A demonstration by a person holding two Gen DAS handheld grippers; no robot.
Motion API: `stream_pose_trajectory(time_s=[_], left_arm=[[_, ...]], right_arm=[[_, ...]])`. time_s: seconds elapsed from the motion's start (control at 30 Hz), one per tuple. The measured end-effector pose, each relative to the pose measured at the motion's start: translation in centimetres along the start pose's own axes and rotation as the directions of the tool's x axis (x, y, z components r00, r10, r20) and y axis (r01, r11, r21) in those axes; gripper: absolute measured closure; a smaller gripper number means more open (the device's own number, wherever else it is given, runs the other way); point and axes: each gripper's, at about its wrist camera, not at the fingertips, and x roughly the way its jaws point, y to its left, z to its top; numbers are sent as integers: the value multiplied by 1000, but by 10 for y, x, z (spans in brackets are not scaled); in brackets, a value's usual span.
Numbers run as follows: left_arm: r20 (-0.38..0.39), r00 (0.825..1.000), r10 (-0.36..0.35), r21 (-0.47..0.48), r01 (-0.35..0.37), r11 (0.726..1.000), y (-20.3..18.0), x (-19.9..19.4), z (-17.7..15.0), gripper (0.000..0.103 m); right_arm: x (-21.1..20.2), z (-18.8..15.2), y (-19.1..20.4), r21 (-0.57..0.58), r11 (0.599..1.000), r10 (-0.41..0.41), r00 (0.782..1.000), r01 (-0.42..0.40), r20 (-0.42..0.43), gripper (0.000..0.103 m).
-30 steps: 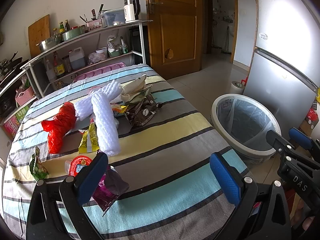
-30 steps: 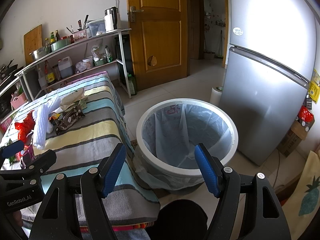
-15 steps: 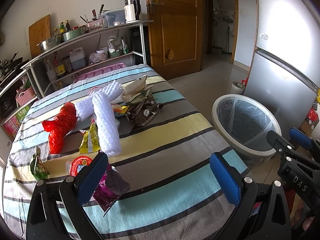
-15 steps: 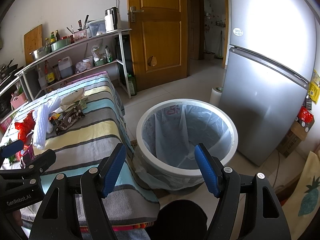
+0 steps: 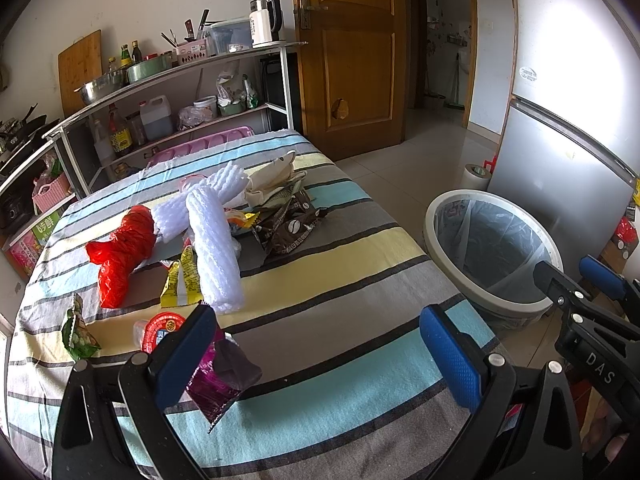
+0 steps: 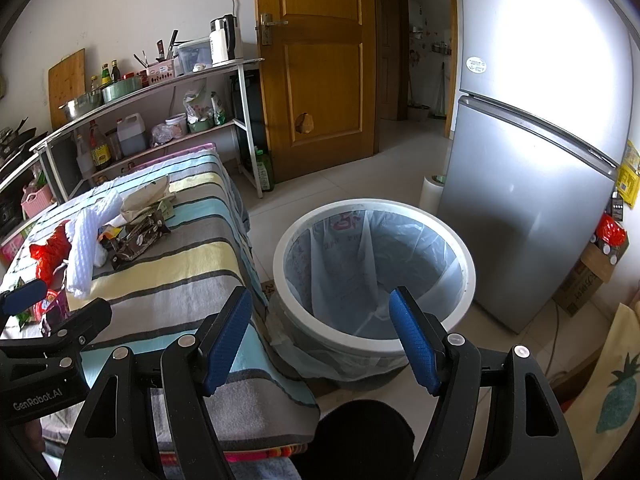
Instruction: Collect trash
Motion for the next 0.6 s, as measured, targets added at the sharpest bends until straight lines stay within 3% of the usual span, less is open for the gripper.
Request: stream_pose_trajectory(time_s=[0.6], left_arm=[[-1, 1000, 6, -1, -6, 1000, 2, -3, 1, 0]], right_arm=[[0, 0, 0, -1, 1000, -2, 1000, 2, 1, 31]])
